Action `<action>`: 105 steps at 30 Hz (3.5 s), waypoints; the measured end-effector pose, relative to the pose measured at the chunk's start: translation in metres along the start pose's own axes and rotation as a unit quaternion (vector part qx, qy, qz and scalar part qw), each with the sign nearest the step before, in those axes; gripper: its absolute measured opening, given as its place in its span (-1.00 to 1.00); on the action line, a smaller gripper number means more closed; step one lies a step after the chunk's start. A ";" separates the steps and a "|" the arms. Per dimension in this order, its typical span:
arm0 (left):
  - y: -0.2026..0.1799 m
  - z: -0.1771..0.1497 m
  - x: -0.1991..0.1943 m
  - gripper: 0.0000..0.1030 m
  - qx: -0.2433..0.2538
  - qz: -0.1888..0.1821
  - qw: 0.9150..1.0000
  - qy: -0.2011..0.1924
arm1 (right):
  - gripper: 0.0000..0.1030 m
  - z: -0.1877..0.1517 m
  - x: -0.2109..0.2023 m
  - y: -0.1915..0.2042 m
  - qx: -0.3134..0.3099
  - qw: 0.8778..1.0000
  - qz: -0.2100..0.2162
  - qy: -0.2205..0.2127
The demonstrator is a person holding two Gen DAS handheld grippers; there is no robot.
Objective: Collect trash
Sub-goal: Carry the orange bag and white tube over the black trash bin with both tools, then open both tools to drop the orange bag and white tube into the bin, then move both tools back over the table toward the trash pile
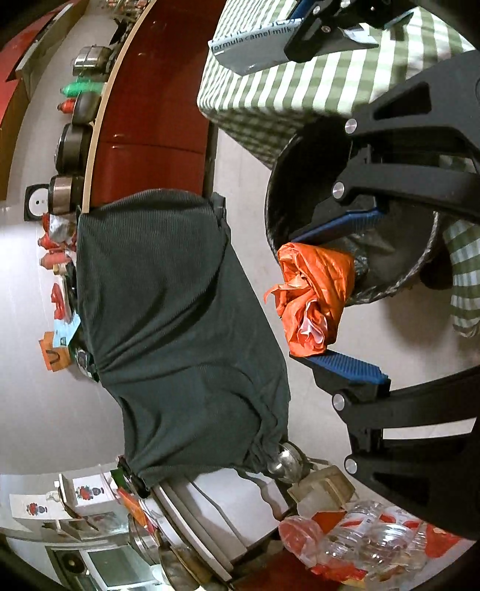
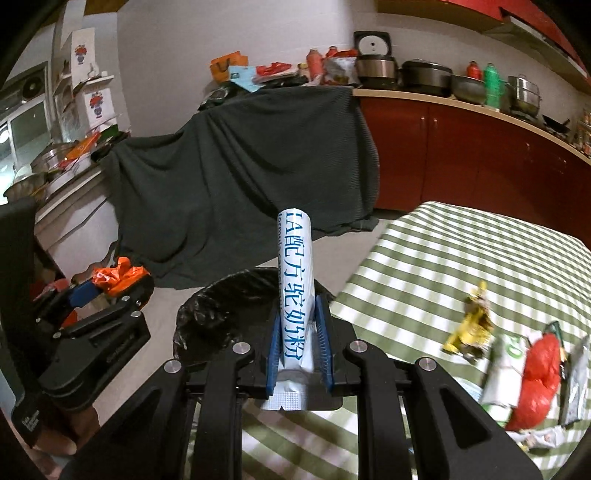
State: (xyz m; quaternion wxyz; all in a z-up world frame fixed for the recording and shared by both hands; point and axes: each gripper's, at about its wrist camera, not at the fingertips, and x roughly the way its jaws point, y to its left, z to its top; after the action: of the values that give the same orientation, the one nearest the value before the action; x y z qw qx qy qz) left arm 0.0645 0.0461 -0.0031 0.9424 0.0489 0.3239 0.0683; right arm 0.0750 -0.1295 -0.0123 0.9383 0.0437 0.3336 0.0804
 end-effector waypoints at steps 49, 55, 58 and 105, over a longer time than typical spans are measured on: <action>-0.018 0.003 0.029 0.57 0.008 -0.025 0.999 0.022 | 0.60 0.006 -0.003 -0.019 0.007 0.998 -0.064 -0.021; -0.037 0.000 0.002 0.66 -0.006 -0.085 0.996 0.014 | 0.61 -0.017 -0.039 -0.058 0.041 0.994 -0.094 -0.028; -0.048 -0.002 -0.007 0.75 -0.006 -0.116 0.993 0.025 | 0.61 -0.030 -0.055 -0.075 0.041 0.990 -0.131 -0.025; -0.176 -0.066 -0.049 0.48 0.129 -0.202 0.967 0.083 | 0.61 -0.122 -0.109 -0.181 0.143 0.967 -0.211 0.020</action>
State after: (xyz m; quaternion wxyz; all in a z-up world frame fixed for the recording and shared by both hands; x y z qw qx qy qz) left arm 0.0022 -0.1323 -0.0491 0.8924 0.0976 0.4098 -0.1615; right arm -0.0634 -0.3232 -0.0640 0.9112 0.1039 0.3617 -0.1674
